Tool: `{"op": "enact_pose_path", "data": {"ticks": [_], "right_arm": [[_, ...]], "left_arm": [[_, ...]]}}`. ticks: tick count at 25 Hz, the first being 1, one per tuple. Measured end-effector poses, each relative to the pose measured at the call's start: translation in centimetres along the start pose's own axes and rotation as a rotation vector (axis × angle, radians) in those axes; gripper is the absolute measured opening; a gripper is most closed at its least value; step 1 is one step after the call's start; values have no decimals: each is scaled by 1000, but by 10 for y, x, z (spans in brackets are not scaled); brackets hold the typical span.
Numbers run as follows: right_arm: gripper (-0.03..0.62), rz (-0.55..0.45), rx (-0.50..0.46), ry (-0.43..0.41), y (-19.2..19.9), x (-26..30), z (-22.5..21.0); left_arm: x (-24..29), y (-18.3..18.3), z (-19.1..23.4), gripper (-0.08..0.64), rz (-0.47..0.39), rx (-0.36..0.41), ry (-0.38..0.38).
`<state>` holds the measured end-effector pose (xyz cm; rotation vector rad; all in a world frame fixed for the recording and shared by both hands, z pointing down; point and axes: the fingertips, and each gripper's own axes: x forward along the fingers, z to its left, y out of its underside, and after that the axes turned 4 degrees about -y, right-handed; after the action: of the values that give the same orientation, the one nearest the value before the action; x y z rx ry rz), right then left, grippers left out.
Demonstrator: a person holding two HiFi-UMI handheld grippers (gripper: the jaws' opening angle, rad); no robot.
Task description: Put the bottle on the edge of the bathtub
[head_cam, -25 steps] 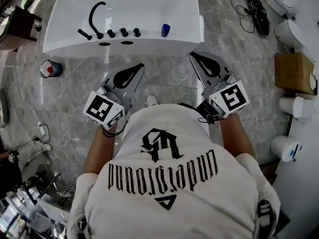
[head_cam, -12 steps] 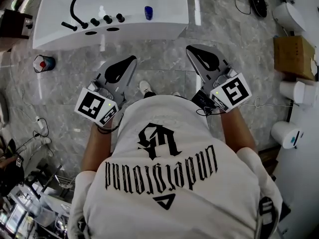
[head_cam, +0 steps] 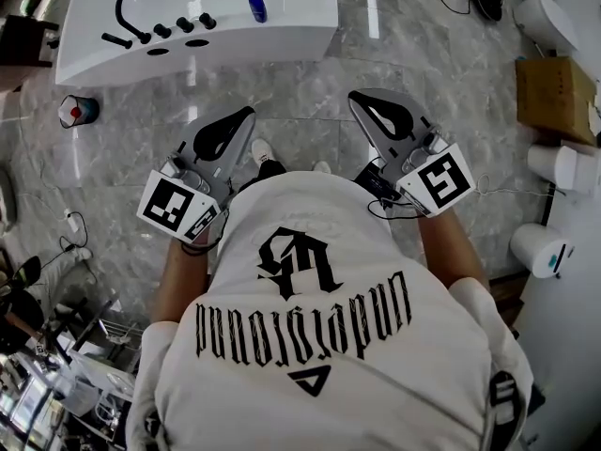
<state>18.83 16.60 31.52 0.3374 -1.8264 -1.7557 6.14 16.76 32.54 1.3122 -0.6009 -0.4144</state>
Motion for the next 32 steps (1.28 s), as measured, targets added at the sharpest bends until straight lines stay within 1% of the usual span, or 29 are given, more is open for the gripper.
{"op": "enact_pose_path", "data": {"ticks": [7, 11, 18, 22, 32], "right_arm": [[14, -21, 1, -32, 14, -56, 19], [14, -6, -11, -66, 25, -87, 32], [14, -6, -27, -133, 39, -118, 56], [14, -11, -24, -161, 42, -125, 68], [14, -24, -38, -195, 40, -125, 82]], "left_arm": [[9, 7, -61, 15, 2, -1, -22], [15, 10, -96, 15, 7, 5, -29], [9, 25, -139, 15, 11, -13, -75], [3, 31, -153, 15, 9, -26, -97], [-9, 30, -159, 15, -10, -21, -136]]}}
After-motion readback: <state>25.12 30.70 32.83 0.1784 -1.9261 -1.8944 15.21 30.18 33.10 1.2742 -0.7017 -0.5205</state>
